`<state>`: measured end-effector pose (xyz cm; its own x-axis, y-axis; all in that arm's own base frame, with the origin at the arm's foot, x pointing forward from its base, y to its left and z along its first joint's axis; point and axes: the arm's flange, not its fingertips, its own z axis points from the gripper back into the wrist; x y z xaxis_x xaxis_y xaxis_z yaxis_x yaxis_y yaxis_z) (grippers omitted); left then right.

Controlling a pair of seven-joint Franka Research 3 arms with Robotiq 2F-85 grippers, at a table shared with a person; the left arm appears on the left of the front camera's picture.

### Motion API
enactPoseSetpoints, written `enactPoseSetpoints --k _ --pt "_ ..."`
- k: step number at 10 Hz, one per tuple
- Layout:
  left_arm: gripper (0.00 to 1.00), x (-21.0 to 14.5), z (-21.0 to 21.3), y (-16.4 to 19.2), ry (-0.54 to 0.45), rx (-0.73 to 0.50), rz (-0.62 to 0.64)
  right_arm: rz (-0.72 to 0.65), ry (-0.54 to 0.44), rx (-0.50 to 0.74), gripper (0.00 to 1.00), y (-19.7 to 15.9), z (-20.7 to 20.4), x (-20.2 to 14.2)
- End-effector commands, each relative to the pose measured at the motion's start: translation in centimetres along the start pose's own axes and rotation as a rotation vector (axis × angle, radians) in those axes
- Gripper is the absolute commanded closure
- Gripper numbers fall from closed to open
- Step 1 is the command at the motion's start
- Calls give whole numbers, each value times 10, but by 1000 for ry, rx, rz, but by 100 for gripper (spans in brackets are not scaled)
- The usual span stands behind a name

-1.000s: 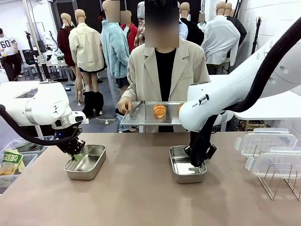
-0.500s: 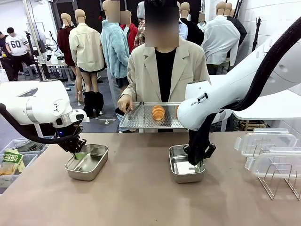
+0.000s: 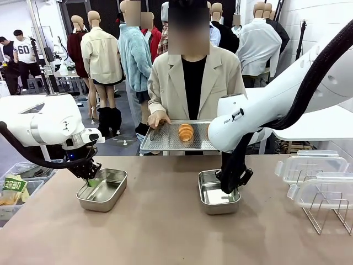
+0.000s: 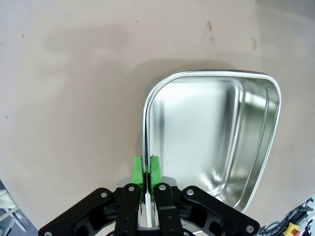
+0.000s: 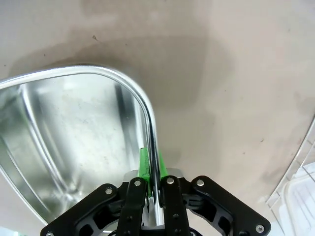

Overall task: Place the bread in airtight containers.
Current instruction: Once an object is inside an Airtight Container , place the container in the center of the table.

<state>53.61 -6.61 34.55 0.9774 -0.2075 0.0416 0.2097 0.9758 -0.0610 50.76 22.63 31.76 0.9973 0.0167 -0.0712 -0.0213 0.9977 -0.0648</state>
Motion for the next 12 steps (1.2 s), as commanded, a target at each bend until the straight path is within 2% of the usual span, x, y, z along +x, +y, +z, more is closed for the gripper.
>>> enactPoseSetpoints --k 1,6,8,10,12 --pt "100 0 -1 0 3 10 -9 8 -11 4 100 -1 -2 -1" --pt "100 0 0 0 0 0 0 0 0 0 100 0 0 0" --pt "100 -24 24 -48 -83 -21 51 -56 -57 87 100 9 22 -20" --pt "100 -31 35 -74 -89 -70 66 -141 -19 183 100 27 37 -12" --pt "100 -33 36 -90 -133 -164 164 -223 4 195 100 37 43 -12"
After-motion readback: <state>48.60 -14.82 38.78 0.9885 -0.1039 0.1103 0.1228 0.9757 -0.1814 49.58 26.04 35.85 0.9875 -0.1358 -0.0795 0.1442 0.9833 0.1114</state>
